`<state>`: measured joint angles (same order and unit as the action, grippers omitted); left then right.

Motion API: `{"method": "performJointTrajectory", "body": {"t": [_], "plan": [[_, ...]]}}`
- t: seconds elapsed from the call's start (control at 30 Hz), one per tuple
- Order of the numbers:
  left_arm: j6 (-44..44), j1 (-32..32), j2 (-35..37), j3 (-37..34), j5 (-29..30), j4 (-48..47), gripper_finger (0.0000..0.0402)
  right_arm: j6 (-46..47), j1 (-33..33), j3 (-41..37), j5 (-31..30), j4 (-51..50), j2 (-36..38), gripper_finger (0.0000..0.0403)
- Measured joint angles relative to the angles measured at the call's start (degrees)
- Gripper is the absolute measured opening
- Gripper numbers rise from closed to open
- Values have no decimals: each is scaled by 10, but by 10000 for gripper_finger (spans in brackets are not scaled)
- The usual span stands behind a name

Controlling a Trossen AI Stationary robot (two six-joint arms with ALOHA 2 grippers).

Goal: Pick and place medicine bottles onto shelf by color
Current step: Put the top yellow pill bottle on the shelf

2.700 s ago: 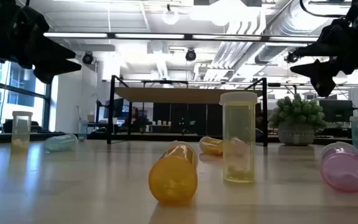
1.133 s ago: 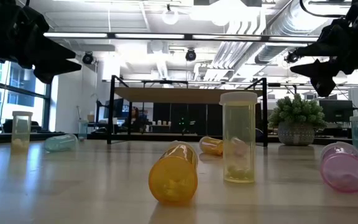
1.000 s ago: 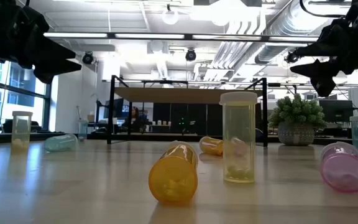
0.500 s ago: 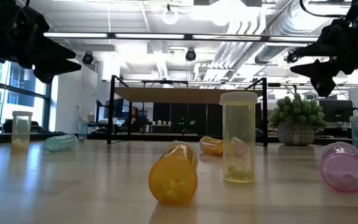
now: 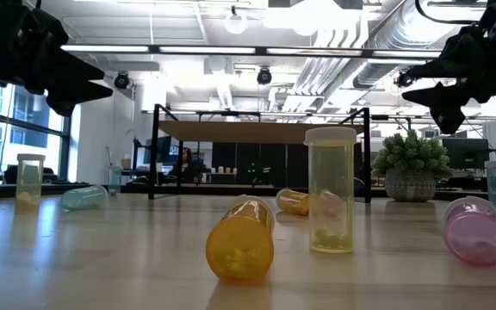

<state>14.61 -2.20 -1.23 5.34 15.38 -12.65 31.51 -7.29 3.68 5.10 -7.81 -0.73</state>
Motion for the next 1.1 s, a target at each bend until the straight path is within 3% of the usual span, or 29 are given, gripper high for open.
{"method": "performJointTrajectory", "body": {"t": [0.27,0.53,0.87,1.1], "plan": [[87,0,0,0,3,2,216,0,0,0,0,0,0,177],[107,0,0,0,0,9,216,0,0,0,0,0,0,177],[106,0,0,9,-156,75,216,0,0,0,0,0,0,177],[107,0,-34,79,-177,26,216,0,0,0,0,0,0,177]]}}
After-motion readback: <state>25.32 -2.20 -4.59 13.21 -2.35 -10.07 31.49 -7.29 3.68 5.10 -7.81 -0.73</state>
